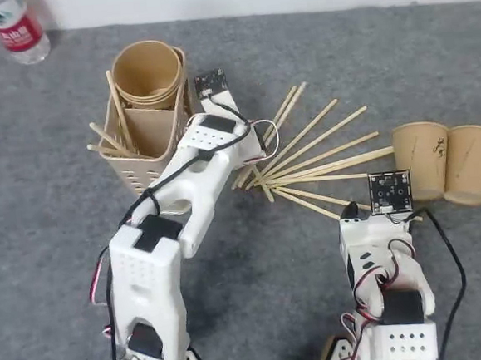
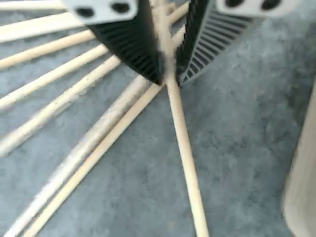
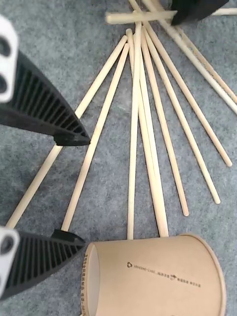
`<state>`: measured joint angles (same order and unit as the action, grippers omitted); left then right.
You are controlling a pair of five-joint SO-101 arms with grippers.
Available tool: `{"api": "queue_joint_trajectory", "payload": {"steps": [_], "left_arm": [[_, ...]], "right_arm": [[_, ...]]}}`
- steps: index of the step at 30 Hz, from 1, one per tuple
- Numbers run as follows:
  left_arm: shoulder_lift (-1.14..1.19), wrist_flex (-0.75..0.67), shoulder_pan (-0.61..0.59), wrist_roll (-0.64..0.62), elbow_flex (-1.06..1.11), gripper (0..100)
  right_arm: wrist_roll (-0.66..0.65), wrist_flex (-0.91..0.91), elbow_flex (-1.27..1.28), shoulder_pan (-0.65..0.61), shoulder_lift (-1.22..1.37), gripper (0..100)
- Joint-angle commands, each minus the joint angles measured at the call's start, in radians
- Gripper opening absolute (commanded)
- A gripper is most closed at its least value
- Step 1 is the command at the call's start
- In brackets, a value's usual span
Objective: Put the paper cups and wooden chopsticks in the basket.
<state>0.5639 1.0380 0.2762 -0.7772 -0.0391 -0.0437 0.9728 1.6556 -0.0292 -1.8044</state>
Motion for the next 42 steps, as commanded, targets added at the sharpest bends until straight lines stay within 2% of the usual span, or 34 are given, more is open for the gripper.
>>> {"api": "queue_joint_trajectory", "payload": {"steps": [1,7,12,17,25,31,37,42], "left_arm": [[0.002,0.032,-0.008,-0.005,-0.042,1],[-0.025,0.037,0.026,-0.005,-0.045,1],[-0.181,0.095,0.095,0.000,-0.045,1],[-0.361,0.144,0.144,0.081,-0.044,1],[-0.597,0.233,0.146,0.175,-0.045,1],[-0.919,0.241,0.152,0.265,-0.045,1],[-1.231,0.209,0.080,0.368,-0.039,1],[-1.326,0.210,-0.104,0.394,-0.039,1]], "right_arm": [[-0.014,0.001,-0.005,0.005,-0.010,28.4],[-0.014,-0.002,-0.005,0.007,-0.010,28.4],[-0.014,-0.004,-0.005,0.005,-0.010,28.4],[-0.014,-0.004,-0.005,0.005,-0.010,28.4],[-0.014,-0.004,-0.005,0.008,-0.010,28.4],[-0.014,-0.004,-0.005,0.008,-0.010,28.4],[-0.014,-0.004,-0.003,0.005,-0.010,28.4],[-0.014,-0.002,-0.003,0.005,-0.010,28.4]]}}
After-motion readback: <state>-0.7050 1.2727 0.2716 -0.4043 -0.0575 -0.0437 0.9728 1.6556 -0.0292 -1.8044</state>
